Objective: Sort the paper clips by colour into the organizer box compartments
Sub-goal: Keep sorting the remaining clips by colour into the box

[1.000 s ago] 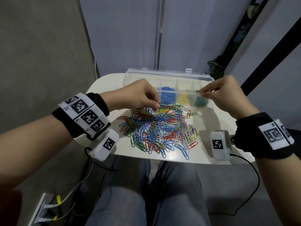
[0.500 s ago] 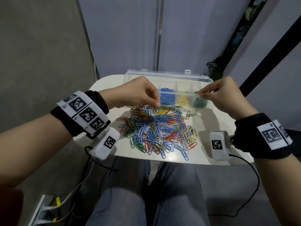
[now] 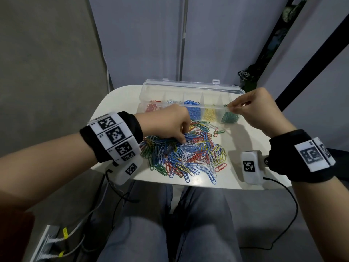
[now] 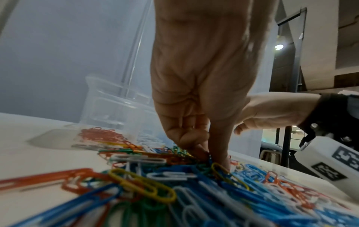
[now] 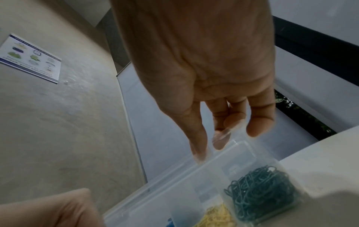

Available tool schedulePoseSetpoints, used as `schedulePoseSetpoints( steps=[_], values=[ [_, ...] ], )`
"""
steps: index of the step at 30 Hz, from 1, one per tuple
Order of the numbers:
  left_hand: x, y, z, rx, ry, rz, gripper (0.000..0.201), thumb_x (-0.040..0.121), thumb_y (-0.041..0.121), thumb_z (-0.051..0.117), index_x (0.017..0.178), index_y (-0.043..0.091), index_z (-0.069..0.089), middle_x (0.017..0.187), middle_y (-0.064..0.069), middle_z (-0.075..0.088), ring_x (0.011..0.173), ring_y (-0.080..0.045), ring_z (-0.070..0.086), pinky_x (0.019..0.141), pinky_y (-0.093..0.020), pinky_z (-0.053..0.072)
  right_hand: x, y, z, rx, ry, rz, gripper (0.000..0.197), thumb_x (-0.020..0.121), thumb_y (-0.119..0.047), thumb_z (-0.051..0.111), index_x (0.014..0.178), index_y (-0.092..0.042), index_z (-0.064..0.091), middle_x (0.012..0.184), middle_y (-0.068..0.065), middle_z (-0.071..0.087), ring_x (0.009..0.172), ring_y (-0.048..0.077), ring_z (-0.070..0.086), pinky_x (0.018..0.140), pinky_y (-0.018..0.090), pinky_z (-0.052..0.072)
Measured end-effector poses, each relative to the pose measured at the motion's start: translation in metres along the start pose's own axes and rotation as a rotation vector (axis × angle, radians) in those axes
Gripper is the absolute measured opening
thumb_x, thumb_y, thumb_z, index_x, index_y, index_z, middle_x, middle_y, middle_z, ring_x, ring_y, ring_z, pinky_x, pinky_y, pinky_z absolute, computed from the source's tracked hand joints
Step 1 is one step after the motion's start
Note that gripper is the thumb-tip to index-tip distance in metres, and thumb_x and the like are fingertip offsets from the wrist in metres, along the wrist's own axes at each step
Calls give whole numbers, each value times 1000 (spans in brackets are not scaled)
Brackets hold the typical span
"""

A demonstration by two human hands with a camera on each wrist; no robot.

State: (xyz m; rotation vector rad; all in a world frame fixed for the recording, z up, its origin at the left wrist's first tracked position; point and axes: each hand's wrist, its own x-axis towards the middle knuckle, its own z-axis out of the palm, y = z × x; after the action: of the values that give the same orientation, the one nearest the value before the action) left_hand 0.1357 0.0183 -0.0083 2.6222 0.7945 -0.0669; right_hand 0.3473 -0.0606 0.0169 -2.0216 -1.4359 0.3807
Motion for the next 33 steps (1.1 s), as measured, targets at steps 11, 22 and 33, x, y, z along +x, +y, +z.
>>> schedulePoseSetpoints(
  steps=[11,22,33],
  values=[
    [-11,-12,-16,-601,105,-98,7,78,11,78,75,10,73,53,6,55,47,-5,43,47,-17,36,-1,-2,-1,-5,-2,1,7,83,-6,71,85,-9,77,50,-2,46,36,2,38,35,10,24],
    [-1,-10,-51,-888,259,-163,10,82,8,72,81,0,66,63,-2,53,50,-3,45,47,-14,40,-1,-1,-1,3,-7,1,6,83,-6,72,86,-7,77,32,-14,43,36,0,41,36,9,26],
    [42,-9,-57,-636,309,-336,16,83,15,76,75,3,67,63,-3,60,44,-8,42,41,-13,40,1,-1,0,-9,-2,3,7,83,-6,72,85,-9,77,50,-3,47,38,0,39,38,9,26]
  ],
)
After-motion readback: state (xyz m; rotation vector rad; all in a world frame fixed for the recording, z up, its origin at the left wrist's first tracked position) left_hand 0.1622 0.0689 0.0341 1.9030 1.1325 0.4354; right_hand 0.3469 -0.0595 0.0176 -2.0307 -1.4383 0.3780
